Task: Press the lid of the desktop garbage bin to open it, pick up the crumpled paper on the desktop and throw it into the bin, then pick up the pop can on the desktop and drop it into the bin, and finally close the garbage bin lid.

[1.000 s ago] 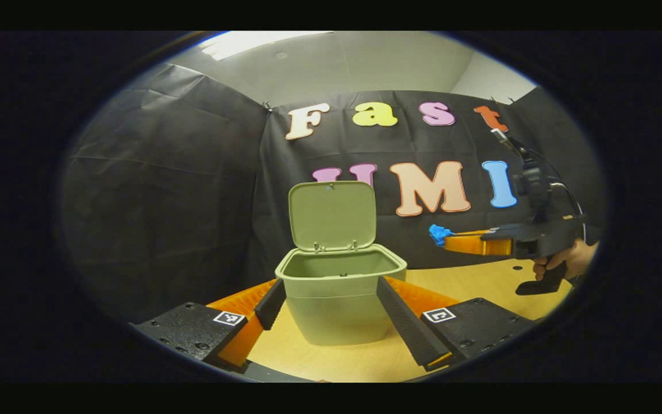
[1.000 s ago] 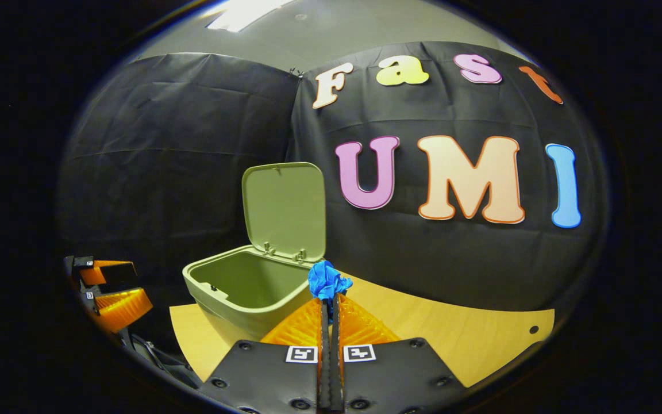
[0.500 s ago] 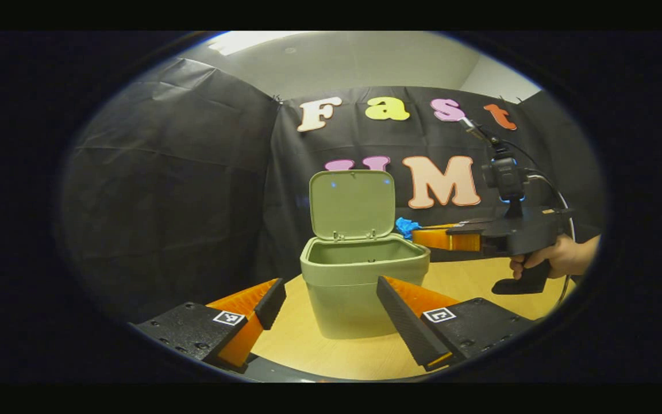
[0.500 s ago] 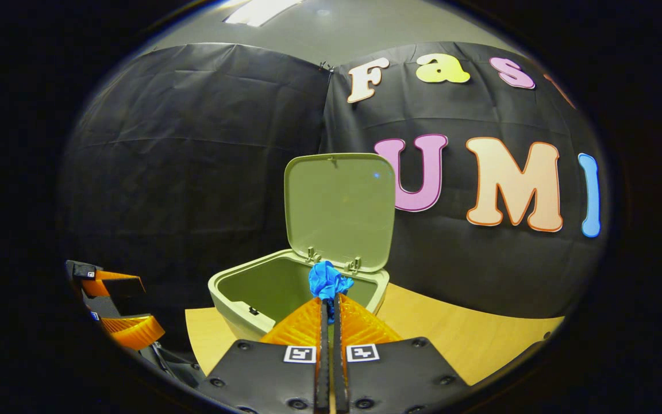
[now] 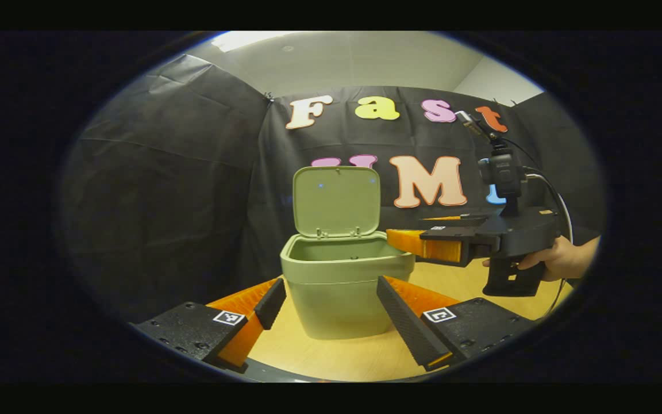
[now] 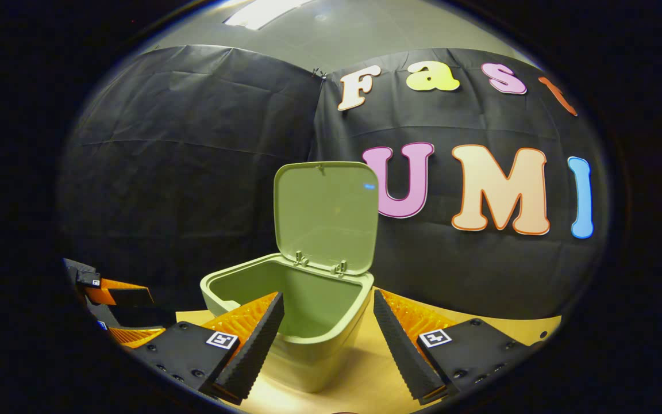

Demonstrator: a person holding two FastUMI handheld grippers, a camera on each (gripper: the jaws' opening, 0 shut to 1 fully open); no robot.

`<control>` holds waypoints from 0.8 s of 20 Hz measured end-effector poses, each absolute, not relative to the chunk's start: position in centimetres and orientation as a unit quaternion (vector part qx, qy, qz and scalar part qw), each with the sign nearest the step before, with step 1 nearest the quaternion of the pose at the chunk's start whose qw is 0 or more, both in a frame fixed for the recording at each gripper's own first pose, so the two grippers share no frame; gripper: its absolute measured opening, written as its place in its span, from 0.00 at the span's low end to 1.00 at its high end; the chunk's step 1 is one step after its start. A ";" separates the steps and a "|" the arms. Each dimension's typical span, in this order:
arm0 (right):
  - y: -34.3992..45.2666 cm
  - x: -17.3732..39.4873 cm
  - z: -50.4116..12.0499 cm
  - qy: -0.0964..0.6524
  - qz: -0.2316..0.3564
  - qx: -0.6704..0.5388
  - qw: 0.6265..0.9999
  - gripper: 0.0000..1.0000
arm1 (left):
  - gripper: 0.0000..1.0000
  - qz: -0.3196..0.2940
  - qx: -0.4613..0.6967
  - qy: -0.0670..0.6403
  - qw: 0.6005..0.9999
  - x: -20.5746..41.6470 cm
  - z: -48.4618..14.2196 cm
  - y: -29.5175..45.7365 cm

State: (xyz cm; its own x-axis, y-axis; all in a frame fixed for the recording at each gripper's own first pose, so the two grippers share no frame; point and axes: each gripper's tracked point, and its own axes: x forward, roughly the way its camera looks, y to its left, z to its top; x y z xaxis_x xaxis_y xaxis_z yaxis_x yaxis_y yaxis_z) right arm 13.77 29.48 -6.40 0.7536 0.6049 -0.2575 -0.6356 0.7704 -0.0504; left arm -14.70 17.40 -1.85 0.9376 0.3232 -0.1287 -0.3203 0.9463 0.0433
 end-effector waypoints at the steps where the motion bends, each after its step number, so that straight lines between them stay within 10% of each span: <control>1: 28.5 13.9 -6.3 0.114 0.325 -0.064 0.937 0.98 | 0.96 0.157 0.010 0.067 0.985 -14.3 -1.9 16.8; 16: 10.6 14.9 -7.3 0.132 0.189 -0.056 0.972 0.98 | 0.96 0.045 0.003 0.103 0.994 -8.6 -6.3 6.4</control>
State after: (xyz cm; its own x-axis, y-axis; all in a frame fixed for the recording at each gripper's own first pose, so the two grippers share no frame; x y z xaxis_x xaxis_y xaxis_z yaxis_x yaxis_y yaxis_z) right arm 14.86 10.56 -7.25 0.8941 0.3520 -0.2771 -0.3813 0.9226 -0.0583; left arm -8.65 6.38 -6.26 0.9747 0.0910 -0.2041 -0.0897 0.9958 0.0158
